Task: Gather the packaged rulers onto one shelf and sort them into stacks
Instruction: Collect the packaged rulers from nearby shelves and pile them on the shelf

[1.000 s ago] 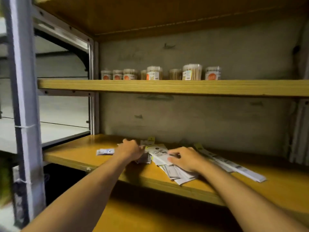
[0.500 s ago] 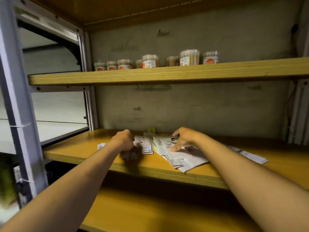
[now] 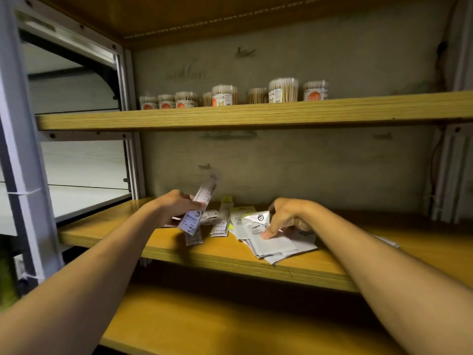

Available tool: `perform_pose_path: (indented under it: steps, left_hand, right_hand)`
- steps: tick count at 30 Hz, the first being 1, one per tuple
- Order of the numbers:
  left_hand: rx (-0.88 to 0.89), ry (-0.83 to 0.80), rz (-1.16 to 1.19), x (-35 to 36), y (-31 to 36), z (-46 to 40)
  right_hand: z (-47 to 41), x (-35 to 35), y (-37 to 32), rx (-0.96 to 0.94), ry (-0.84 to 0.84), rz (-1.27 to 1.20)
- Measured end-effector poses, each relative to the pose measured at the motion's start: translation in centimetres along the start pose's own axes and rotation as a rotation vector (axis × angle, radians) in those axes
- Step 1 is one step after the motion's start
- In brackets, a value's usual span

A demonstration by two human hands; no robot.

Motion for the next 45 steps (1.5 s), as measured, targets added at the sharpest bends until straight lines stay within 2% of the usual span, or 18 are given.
perform_pose_path:
  steps: [3, 10, 15, 21, 24, 29, 32, 37, 40, 42, 45]
  left_hand:
    - [0.079, -0.030, 0.147, 1.7, 1.1, 0.5]
    - [0.289, -0.132, 0.258, 5.3, 5.2, 0.7]
    - [0.394, -0.291, 0.399, 9.4, 9.3, 1.1]
    - [0.580, -0.510, 0.587, 17.2, 17.3, 3.7]
    - [0.707, -0.578, 0.596, 22.1, 21.4, 6.7]
    - [0.866, -0.765, 0.538, 31.2, 27.6, 12.9]
    - [0.923, -0.856, 0.569, 35.9, 31.8, 16.8]
    - [0.998, -1.006, 0.476, 44.2, 37.6, 21.9]
    - [1.013, -1.010, 0.419, 48.7, 41.4, 24.1]
    - [1.041, -0.942, 0.304, 51.7, 44.0, 24.5]
    - [1.016, -0.860, 0.248, 55.7, 48.1, 24.4]
  right_hand:
    - [0.4, -0.6, 0.1, -0.031, 0.025, -0.050]
    - [2.1, -3.6, 2.2, -0.137, 0.122, -0.216]
    - [6.1, -7.4, 7.9, -0.174, 0.302, -0.413]
    - [13.6, -10.0, 15.1, -0.218, 0.535, -0.475]
    - [17.3, -10.8, 20.0, -0.180, 0.681, -0.525]
    - [23.3, -10.3, 28.4, -0.033, 0.776, -0.499]
    - [27.8, -11.3, 34.3, 0.065, 0.873, -0.503]
    - [34.1, -13.7, 43.7, 0.198, 1.008, -0.518]
    - [36.6, -15.5, 50.0, 0.260, 1.075, -0.530]
    - [38.0, -17.0, 54.6, 0.326, 1.126, -0.541]
    - [39.7, -19.3, 60.7, 0.376, 1.104, -0.565]
Point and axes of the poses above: each hand's wrist, its own z-axis away from the middle knuckle, its own x-axis out of the palm, y = z × x, the point moved 7 cm from there along -z, towards the middle knuckle, and after that the axes turned 15 degrees about x, right-handed, at the moved point
